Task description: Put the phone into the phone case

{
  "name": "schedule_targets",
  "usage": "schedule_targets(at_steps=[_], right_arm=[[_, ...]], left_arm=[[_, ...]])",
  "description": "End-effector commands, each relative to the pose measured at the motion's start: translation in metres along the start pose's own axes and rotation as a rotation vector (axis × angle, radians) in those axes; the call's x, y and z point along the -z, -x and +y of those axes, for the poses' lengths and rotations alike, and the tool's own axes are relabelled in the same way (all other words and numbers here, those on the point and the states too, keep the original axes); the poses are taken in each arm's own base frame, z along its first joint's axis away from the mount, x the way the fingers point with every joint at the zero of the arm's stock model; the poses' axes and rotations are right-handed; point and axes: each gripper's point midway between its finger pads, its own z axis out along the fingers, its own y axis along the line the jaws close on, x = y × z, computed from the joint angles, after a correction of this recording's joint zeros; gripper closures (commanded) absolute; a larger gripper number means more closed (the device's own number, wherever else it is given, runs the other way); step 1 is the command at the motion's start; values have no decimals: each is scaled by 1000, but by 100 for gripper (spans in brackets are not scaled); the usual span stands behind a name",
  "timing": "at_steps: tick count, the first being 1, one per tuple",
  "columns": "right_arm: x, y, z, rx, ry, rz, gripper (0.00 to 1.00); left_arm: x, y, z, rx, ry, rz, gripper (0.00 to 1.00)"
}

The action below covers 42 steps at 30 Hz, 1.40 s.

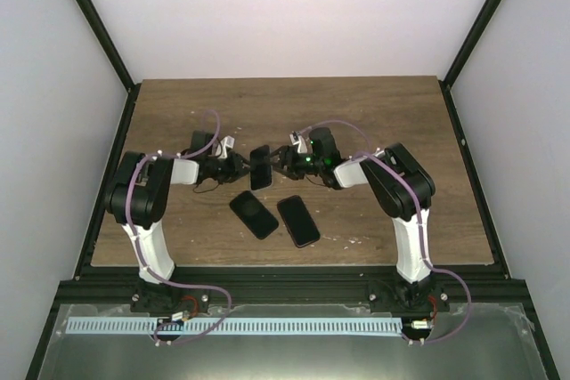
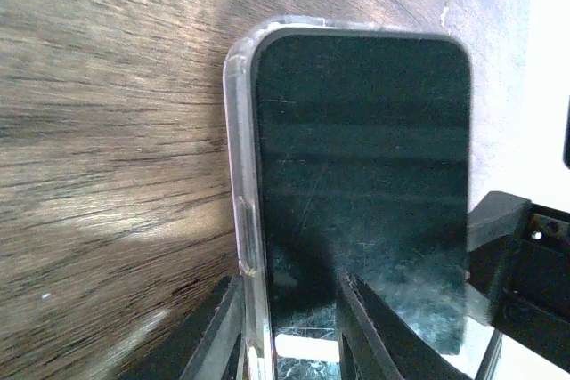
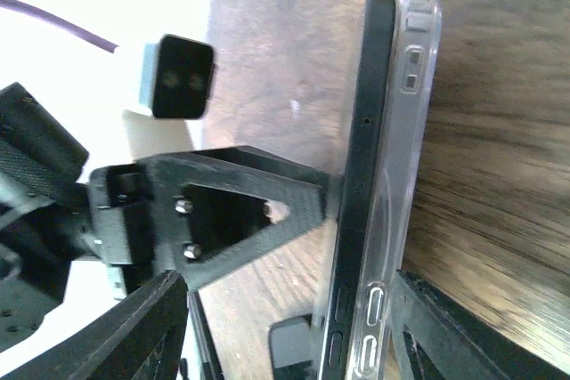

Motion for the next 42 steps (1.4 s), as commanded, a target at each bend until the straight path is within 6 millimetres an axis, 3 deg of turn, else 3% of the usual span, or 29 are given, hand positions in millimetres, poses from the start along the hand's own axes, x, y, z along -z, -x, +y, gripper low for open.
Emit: schedule_targets(at_steps=[1, 5, 10, 17, 24, 32, 36, 38, 42], right_arm=[[-11, -13, 46, 82, 167, 51, 37], [-13, -13, 45, 69, 181, 52, 37], [-17, -17, 30, 45, 139, 67, 39], [-21, -21, 26, 30, 152, 97, 54], [-25, -20, 31, 46, 156, 130, 53], [-14, -24, 17, 43, 108, 91, 66], [-5, -23, 14, 48, 101, 76, 52], [-1, -22, 14, 45, 98, 64, 51], [3, -19, 13, 43, 93, 50, 67]], left_arm=[[-14, -50, 13, 90, 10, 153, 69], [-14, -49, 11, 93, -3, 151, 69], [-14, -49, 11, 90, 0, 148, 72], [-14, -49, 12, 91, 2, 150, 73], [-12, -48, 10, 73, 1, 151, 74], [-12, -47, 13, 69, 24, 150, 74], [-12, -48, 15, 71, 27, 150, 74], [-12, -47, 15, 70, 28, 148, 74], [-12, -45, 14, 69, 30, 143, 73]])
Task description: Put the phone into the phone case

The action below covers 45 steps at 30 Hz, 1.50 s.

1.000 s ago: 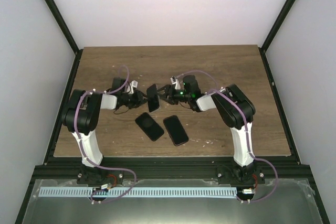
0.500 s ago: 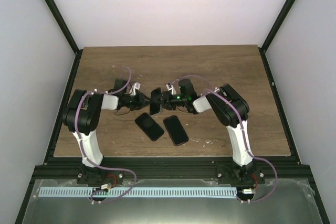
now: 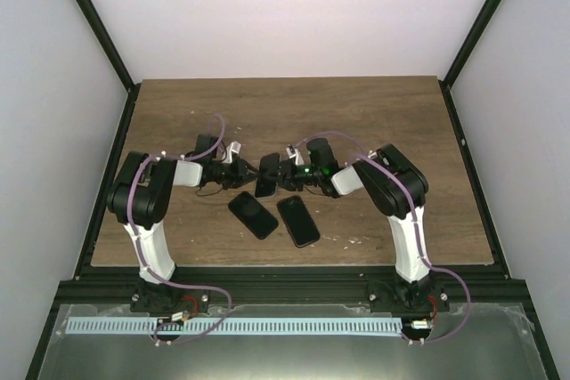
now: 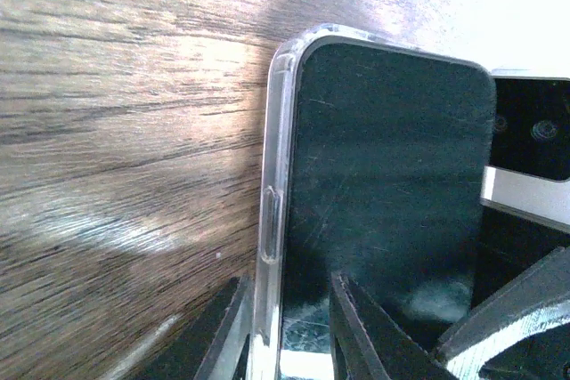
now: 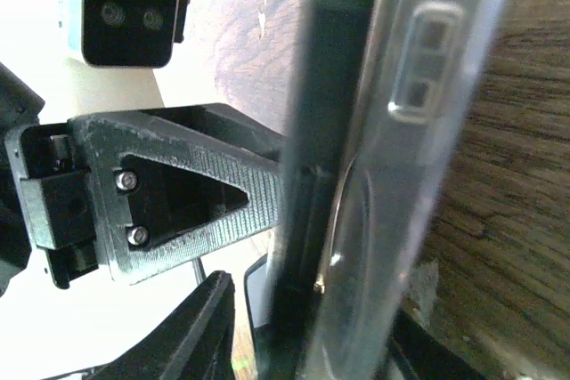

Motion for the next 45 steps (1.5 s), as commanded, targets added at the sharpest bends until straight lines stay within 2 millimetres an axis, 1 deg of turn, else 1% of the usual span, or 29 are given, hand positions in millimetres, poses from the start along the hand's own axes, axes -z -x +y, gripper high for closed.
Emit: schedule_targets(at_steps=[1, 6, 10, 11, 12, 13, 14, 15, 17, 20, 24, 26, 27, 30, 32, 36, 40, 41, 44, 45], right_arm=[[10, 11, 30, 85, 59, -38, 74], [13, 8, 29, 85, 58, -40, 91], [14, 9, 26, 91, 33, -39, 93], [14, 9, 27, 95, 31, -39, 91], [14, 9, 27, 96, 31, -36, 84], [14, 9, 27, 94, 30, -33, 71], [15, 9, 25, 91, 26, -32, 60], [16, 9, 25, 94, 21, -36, 55], [19, 10, 25, 96, 11, -45, 55], [23, 11, 25, 93, 11, -53, 67], [25, 11, 28, 97, 23, -52, 89], [25, 10, 29, 99, 23, -52, 96], [25, 10, 30, 102, 23, -51, 99], [27, 11, 28, 104, 16, -54, 99], [28, 11, 30, 107, 20, -55, 99], [37, 10, 40, 134, 45, -54, 98], [59, 3, 67, 215, 103, -61, 97], [65, 0, 74, 237, 112, -63, 97], [80, -12, 97, 298, 153, -52, 96], [87, -17, 108, 326, 177, -47, 96]], left_arm=[[-7, -19, 23, 58, 71, 55, 73], [-7, -19, 24, 62, 76, 51, 73], [-7, -18, 23, 57, 79, 57, 73], [-7, -17, 22, 55, 76, 54, 73], [-6, -16, 21, 53, 75, 52, 73], [-6, -16, 20, 52, 75, 53, 73], [-5, -15, 19, 52, 76, 52, 73], [-5, -15, 19, 51, 78, 54, 73], [-5, -14, 18, 47, 80, 53, 73], [-5, -13, 19, 52, 81, 48, 73], [-8, -13, 19, 67, 62, 44, 73], [-9, -13, 18, 69, 54, 45, 73], [-8, -13, 18, 68, 52, 45, 73], [-5, -11, 13, 58, 49, 41, 73], [-2, -7, 4, 50, 39, 33, 70], [17, 0, -25, 14, 1, -2, 64], [46, 5, -61, -40, -33, -40, 50], [53, 4, -71, -62, -46, -45, 48], [72, -4, -102, -116, -125, -48, 42], [78, -7, -110, -128, -155, -54, 40]])
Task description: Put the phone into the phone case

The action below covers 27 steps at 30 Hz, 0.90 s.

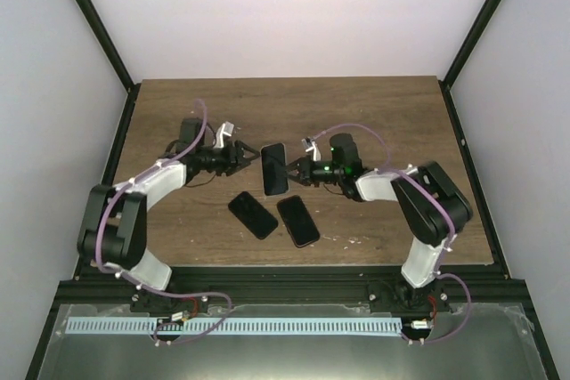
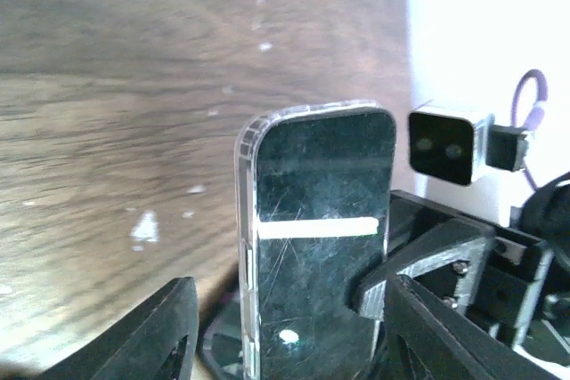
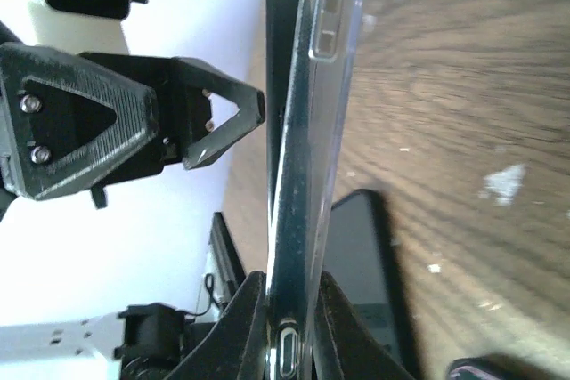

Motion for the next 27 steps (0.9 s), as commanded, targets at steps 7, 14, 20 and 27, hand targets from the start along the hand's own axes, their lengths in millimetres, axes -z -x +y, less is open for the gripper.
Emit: schedule_targets(at_steps=[7, 14, 20, 27], right_arm=[[51, -14, 119, 300, 292, -4, 95], [62, -20, 141, 333, 335, 6, 92], [66, -26, 141, 328, 327, 2, 88], [76, -16, 158, 341, 289, -37, 53]], left_arm=[[47, -29, -92, -130, -341, 22, 38], [54, -51, -134, -201, -523, 70, 52], [60, -51, -146, -231, -565, 68, 85], [69, -66, -161, -311, -630, 123, 96]])
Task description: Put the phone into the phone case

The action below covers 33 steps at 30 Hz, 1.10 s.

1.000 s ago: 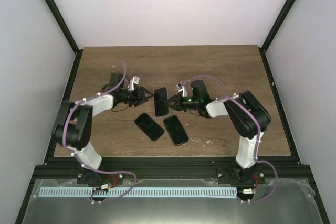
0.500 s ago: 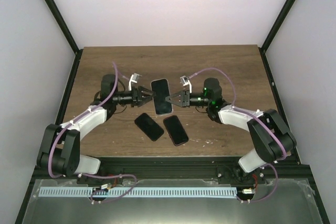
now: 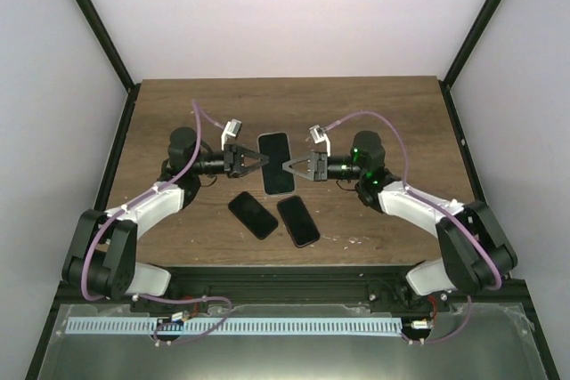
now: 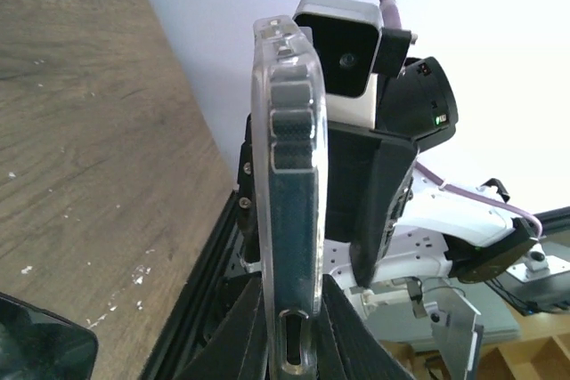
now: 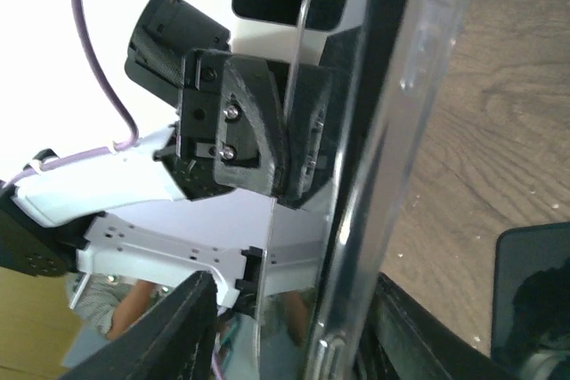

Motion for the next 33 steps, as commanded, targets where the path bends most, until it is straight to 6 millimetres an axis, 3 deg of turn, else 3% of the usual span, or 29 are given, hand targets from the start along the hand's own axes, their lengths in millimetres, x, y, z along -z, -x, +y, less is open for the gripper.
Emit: schedule_targets(at_steps=[1, 6, 9, 17, 21, 23, 28, 33], right_arm=[[5, 20, 24, 65, -12, -44, 52], [8, 38, 37, 66, -17, -71, 42], [9, 49, 43, 80, -24, -79, 44], [18, 56, 53, 100, -21, -104, 77], [19, 54, 53, 91, -30, -105, 95], [20, 56, 54, 85, -37, -114, 99], [21, 59, 50, 73, -73, -130, 99], [22, 46, 38, 68, -98, -103, 62]], left_arm=[[0, -9, -31, -122, -85, 58, 96], [-10, -28, -43, -167, -113, 148, 97], [-15, -37, -51, -185, -136, 185, 98], [-17, -36, -41, -198, -69, 186, 99], [-18, -34, -25, -185, 15, 185, 100], [-18, -32, -15, -189, 69, 179, 100], [-19, -29, -4, -171, 119, 178, 100], [-19, -23, -16, -176, 90, 140, 100]])
